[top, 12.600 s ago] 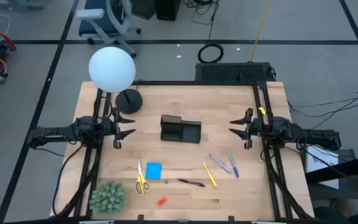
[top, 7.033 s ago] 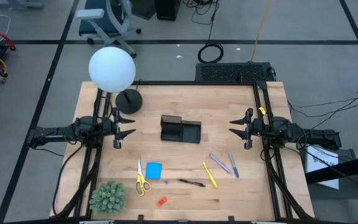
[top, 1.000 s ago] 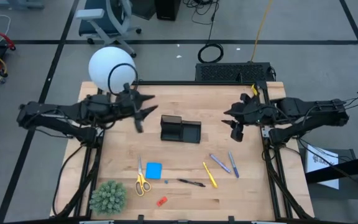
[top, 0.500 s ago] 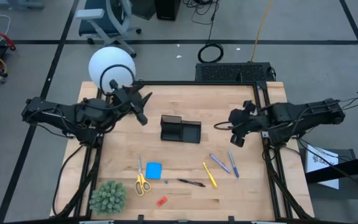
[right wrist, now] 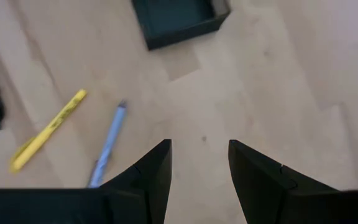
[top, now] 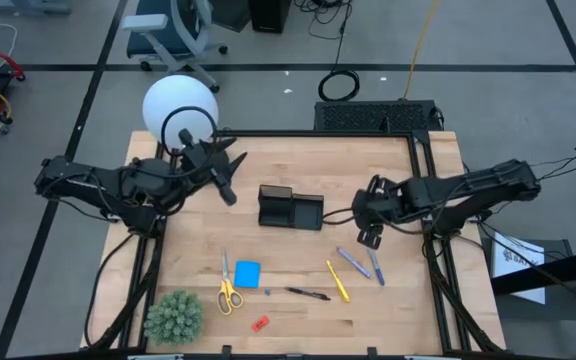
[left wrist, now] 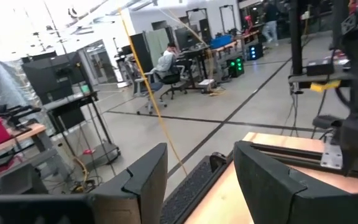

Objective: Pick and place office supplies into organizer
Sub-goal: Put the violet pen into the black desk organizer

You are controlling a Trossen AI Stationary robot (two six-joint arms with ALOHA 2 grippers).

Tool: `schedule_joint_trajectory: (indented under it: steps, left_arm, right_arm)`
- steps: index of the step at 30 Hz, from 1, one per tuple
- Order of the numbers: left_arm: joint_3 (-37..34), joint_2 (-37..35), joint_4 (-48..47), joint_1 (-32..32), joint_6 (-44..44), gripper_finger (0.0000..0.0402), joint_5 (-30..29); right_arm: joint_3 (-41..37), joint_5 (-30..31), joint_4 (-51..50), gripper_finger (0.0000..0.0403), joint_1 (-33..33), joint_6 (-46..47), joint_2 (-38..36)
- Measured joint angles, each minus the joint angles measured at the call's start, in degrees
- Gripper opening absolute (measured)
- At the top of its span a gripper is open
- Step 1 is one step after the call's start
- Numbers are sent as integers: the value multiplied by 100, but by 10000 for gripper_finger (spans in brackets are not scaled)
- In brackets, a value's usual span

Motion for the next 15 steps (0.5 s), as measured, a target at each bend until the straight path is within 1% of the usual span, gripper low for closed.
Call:
schedule_joint_trajectory:
  steps: [5,15]
  left_arm:
    - [0,2,-2,0,0,191,137]
    - [-2,2,0,0,-2,191,137]
  right_arm:
    - [0,-359,-2,153,119,273,94]
    - [0,-385,58,153,257,528,255]
